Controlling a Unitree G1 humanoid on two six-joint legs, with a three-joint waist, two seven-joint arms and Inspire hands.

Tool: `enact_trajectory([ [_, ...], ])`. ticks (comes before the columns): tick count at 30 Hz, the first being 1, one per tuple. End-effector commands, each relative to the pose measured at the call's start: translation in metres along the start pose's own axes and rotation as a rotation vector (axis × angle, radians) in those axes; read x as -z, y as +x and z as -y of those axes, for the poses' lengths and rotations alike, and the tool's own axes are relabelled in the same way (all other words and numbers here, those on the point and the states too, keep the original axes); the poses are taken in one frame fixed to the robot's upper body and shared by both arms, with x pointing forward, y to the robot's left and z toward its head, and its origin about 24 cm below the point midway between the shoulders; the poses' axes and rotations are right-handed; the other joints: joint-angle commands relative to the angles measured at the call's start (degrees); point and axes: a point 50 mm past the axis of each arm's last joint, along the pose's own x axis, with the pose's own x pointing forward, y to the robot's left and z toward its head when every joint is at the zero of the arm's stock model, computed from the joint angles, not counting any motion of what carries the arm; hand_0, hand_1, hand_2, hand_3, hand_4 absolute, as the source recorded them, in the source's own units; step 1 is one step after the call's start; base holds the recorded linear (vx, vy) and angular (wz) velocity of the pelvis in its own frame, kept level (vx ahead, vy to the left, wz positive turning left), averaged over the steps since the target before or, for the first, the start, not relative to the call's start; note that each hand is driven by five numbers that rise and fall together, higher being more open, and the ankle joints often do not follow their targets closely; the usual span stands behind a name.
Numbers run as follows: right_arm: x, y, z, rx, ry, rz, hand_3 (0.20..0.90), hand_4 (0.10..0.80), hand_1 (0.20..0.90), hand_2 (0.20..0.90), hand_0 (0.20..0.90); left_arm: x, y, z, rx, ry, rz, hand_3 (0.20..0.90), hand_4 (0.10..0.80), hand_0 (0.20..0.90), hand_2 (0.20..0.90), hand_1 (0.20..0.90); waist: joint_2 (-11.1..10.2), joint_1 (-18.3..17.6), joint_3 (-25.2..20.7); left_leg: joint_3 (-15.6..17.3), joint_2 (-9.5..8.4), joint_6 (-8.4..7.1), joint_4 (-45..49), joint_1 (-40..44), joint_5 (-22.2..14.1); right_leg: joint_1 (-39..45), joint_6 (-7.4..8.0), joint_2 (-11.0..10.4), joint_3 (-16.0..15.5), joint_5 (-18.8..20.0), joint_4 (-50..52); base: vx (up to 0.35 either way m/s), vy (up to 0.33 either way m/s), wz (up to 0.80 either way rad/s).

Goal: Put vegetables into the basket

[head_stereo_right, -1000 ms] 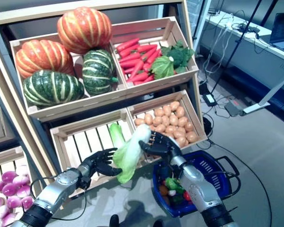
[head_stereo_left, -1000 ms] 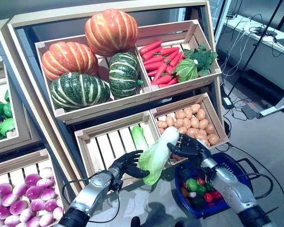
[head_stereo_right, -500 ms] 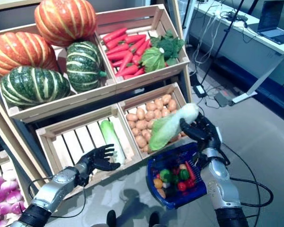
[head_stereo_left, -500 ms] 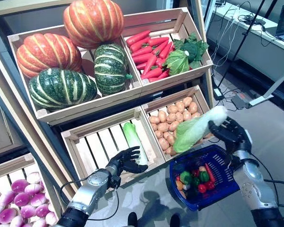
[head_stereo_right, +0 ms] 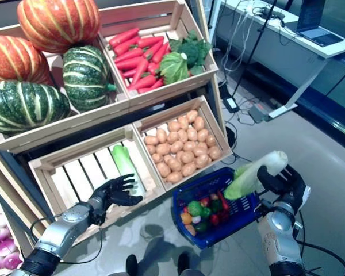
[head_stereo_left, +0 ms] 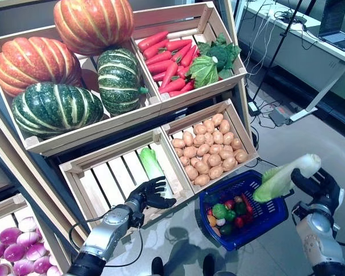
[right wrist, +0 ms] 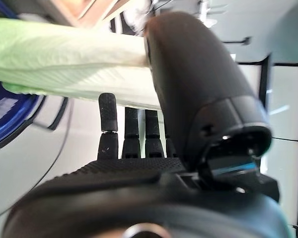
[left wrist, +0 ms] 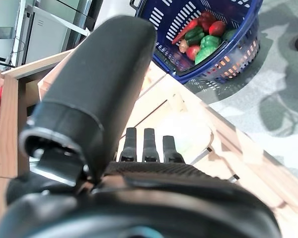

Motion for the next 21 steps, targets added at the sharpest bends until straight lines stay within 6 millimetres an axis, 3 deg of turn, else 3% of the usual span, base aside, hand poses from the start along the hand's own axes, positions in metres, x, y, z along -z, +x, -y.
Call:
enact_trajectory([
  [1, -0.064, 0.011, -0.005, 0.035, 0.25, 0.282, 0.3, 0.4, 0.3, 0.3, 0.3, -0.054, -0.006, -0.009, 0.008, 0.009, 0.237, 0.9, 0.8, 0.9, 0.9, 0.9, 0.07, 0.94, -0.42, -2.18, 2.26, -1.56, 0.12, -1.48, -2.39, -0.6, 1.16, -1.26, -0.3, 1.66, 0.28, -0.088, -0.045, 0.0],
  [7, -0.074, 0.023, -0.02, -0.003, 0.367, 0.29, 0.3, 0.4, 0.3, 0.3, 0.3, -0.096, -0.01, -0.006, 0.017, 0.036, 0.415, 0.9, 0.8, 0.9, 0.9, 0.9, 1.33, 2.32, 7.12, -3.03, 1.52, -1.6, 1.1, -6.3, -0.5, -5.47, 0.12, -1.05, -0.93, 1.08, 4.14, -0.229, -0.073, 0.01],
  [15, -0.084, 0.032, -0.044, -0.085, 0.547, 0.292, 0.3, 0.4, 0.3, 0.3, 0.3, -0.134, -0.015, 0.006, 0.065, 0.051, 0.622, 0.9, 0.8, 0.9, 0.9, 0.9, 2.78, 3.76, 15.06, -5.52, 0.77, -3.49, 13.01, -18.38, -1.06, -12.34, -1.38, -1.18, -2.19, -1.27, 11.4, -0.118, -0.076, 0.11],
  [21, -0.118, 0.039, -0.06, -0.091, 0.67, 0.37, 0.3, 0.4, 0.3, 0.3, 0.3, -0.162, -0.026, 0.014, 0.101, 0.067, 0.794, 0.9, 0.8, 0.9, 0.9, 0.9, 3.66, 4.67, 19.96, -6.68, -0.69, -3.46, 22.08, -28.46, -2.78, -20.91, -1.93, -1.83, -3.91, -2.9, 18.41, -0.126, -0.054, 0.07],
])
